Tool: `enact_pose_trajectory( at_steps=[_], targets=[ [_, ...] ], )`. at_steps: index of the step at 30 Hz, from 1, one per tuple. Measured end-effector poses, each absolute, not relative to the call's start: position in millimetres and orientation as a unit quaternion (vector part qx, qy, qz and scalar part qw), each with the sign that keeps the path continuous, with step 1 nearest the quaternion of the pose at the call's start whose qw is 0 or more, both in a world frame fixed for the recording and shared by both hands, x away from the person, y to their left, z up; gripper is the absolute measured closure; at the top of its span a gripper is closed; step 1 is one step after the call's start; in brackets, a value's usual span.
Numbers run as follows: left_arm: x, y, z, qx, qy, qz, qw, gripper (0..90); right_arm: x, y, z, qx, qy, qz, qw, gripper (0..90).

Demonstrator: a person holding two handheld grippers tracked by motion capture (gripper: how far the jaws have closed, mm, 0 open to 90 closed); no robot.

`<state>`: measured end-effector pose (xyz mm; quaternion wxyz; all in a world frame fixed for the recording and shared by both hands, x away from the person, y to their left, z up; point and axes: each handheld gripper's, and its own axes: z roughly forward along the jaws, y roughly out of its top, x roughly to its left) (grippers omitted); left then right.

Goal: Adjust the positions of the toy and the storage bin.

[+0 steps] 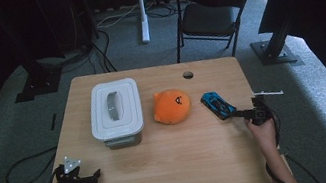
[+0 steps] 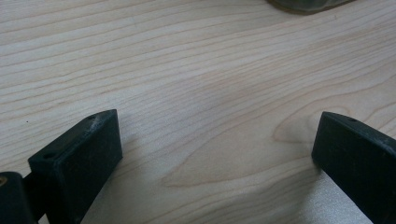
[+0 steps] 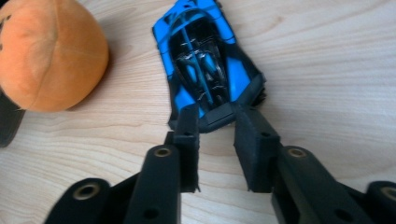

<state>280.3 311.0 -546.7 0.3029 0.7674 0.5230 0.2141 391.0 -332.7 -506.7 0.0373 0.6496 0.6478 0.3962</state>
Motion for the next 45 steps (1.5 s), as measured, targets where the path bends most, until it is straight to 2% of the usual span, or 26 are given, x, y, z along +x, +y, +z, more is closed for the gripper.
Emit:
enact_pose_trajectory(
  at_steps=[2,3,7,9,10,13,14,16,18,31,45],
  targets=[
    [280,311,-547,0.767,0.523,0.214,0.303,2.0,391,-330,-503,0.648,0.654,0.388,0.050,63.9],
    [280,311,-547,0.767,0.523,0.214,0.303,2.0,391,-330,-503,0.648,0.654,0.388,0.050,63.9],
    [280,311,-547,0.767,0.523,0.214,0.303,2.0,395,-327,-492,0.627,0.661,0.406,0.075,41.5],
    [280,311,-547,0.767,0.523,0.214,0.303,2.0,397,-326,-490,0.617,0.668,0.407,0.081,39.0],
    [280,311,-547,0.768,0.523,0.214,0.303,2.0,402,-319,-485,0.591,0.694,0.404,0.082,33.0],
    [280,311,-547,0.767,0.523,0.214,0.303,2.0,408,-312,-483,0.578,0.709,0.395,0.086,31.4],
    [280,311,-547,0.767,0.523,0.214,0.303,2.0,416,-304,-483,0.562,0.723,0.393,0.088,25.5],
    [280,311,-547,0.768,0.523,0.214,0.303,2.0,422,-296,-483,0.537,0.740,0.391,0.110,20.5],
    [280,311,-547,0.767,0.523,0.214,0.303,2.0,428,-285,-484,0.507,0.764,0.375,0.140,19.9],
    [280,311,-547,0.767,0.523,0.214,0.303,1.9,475,-264,-507,0.501,0.813,0.253,0.153,16.1],
    [280,311,-547,0.768,0.523,0.214,0.303,1.9,485,-254,-520,0.482,0.834,0.220,0.155,26.0]
  ],
)
